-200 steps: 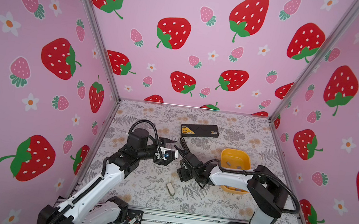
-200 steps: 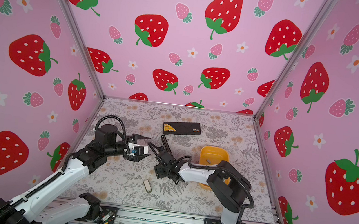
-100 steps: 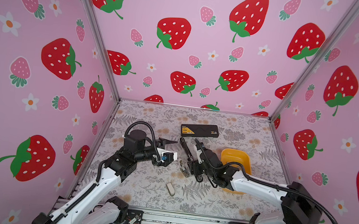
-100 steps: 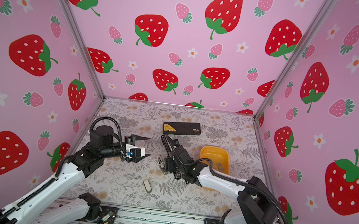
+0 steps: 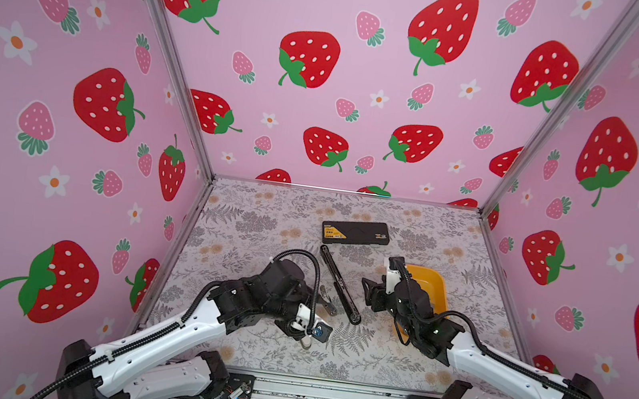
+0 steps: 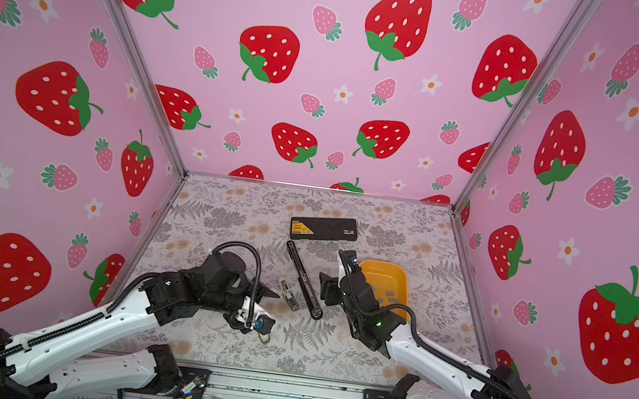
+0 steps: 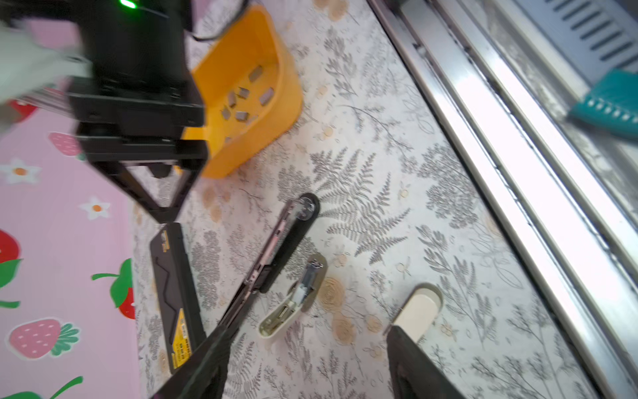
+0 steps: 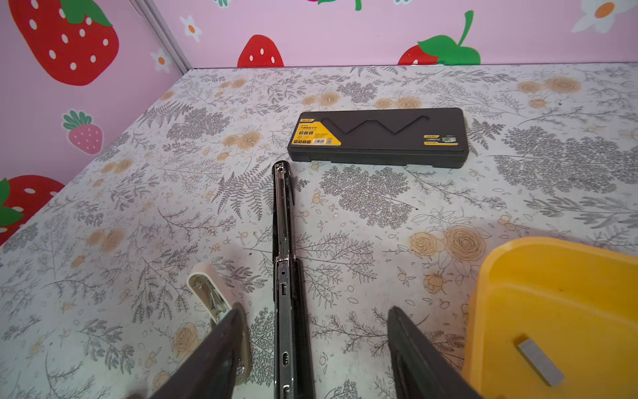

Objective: Load the staples into the stapler
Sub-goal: 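Lower the left gripper onto the cream piece on the table and grasp it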

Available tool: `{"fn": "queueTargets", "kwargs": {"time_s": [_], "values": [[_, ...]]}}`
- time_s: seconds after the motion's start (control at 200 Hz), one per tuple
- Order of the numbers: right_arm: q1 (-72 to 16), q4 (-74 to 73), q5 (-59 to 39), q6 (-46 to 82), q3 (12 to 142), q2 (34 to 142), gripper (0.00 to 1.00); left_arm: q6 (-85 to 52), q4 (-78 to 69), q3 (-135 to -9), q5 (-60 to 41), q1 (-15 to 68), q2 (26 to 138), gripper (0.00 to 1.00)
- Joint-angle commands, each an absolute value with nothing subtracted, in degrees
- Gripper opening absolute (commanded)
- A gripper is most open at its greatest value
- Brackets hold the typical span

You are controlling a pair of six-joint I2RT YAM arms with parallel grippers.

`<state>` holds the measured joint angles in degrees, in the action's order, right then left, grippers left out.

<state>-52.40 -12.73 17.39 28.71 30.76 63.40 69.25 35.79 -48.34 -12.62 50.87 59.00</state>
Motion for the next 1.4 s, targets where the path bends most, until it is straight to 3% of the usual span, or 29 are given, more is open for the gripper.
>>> {"fn": "queueTargets", "kwargs": {"time_s": [0.0, 0.135, 0.55, 1.025, 1.396], "values": [[-51.88, -15.51, 19.74, 29.27, 29.67, 62.40, 0.68, 70.84, 45.79, -49.71, -0.59, 55.15, 64.33, 0.68], [-51.60, -15.60, 19.66, 29.21, 29.61, 63.30, 0.69, 70.57, 47.51, -49.33, 2.88, 58.28, 70.40, 0.66], [-51.23, -15.29, 17.42, 29.92, 30.50, 65.30, 0.69, 70.99, 42.80, -50.88, 0.48, 59.06, 80.22, 0.65], [-50.93, -15.48, 14.50, 30.89, 30.49, 65.74, 0.69, 71.89, 42.06, -51.50, 1.09, 59.72, 84.29, 0.54], [-50.75, -15.60, 13.67, 31.43, 30.33, 65.63, 0.69, 72.48, 41.54, -50.87, 2.63, 59.85, 86.39, 0.51]]}}
